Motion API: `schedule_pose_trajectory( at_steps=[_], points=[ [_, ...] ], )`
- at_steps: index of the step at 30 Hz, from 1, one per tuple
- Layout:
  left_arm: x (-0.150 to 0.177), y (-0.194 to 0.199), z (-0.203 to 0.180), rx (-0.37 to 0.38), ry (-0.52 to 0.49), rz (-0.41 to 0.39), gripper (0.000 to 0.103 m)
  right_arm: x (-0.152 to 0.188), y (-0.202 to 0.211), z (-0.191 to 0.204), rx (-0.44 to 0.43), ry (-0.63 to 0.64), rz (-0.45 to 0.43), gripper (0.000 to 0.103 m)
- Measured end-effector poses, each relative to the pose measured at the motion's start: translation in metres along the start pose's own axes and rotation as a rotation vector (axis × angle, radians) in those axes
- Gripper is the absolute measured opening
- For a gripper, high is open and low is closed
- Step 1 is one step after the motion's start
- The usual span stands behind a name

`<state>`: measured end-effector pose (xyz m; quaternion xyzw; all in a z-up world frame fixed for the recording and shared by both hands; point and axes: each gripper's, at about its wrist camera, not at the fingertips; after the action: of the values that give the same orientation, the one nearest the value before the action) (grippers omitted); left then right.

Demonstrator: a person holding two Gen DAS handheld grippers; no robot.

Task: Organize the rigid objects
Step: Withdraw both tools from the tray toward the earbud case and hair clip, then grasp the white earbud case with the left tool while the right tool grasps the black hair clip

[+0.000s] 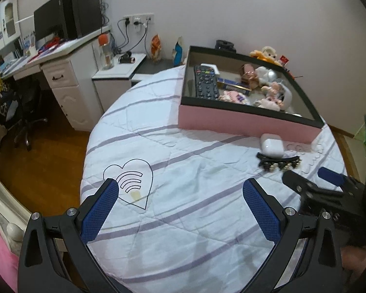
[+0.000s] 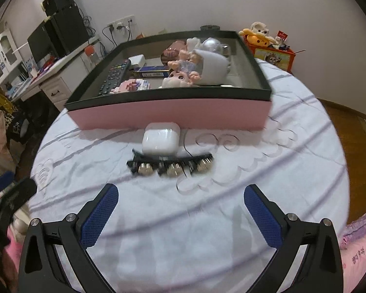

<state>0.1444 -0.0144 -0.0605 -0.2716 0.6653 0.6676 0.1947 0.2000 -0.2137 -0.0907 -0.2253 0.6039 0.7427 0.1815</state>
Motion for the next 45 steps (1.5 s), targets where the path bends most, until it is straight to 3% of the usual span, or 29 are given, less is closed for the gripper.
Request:
schedule_pose_trajectory(
  at_steps=[7,9,15,24,35,45],
  points=[
    [-0.003,-0.023,0.007,-0.01,0.014,0.037,0.103,-0.011,-0.04,0.015,0.033,0.008,0.038,0.103],
    [-0.003,-0.028,0.009,-0.011,0.017,0.045,0.103,-0.01,-0.046,0.019,0.082,0.029,0.017,0.103],
    [-0.002,-0.038,0.005,-0.005,0.014,0.067,0.103,-0.007,-0.046,0.022,0.113,0.055,-0.025,0.098],
    [-0.006,-0.038,-0.008,0.004,-0.008,0.059,0.103,0.003,-0.023,0.006,0.021,0.025,-0.049,0.097],
    [-0.027,-0.057,-0.075,0.087,-0.111,0.054,0.103,0.021,0.022,-0.055,0.093,-0.048,-0.083,0.097],
    [-0.04,-0.098,-0.136,0.09,-0.198,0.103,0.103,0.016,0.022,-0.086,0.118,-0.087,-0.094,0.097]
  ],
)
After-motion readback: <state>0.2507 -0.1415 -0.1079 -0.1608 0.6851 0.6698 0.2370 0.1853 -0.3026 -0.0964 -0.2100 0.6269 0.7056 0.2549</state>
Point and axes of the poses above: each gripper's, at about its wrist camera, not at the fingertips, and y roughly against the way its jaws point, z to its left, x to its underside, and after that the axes turned 2 degrees about -x, right-handed
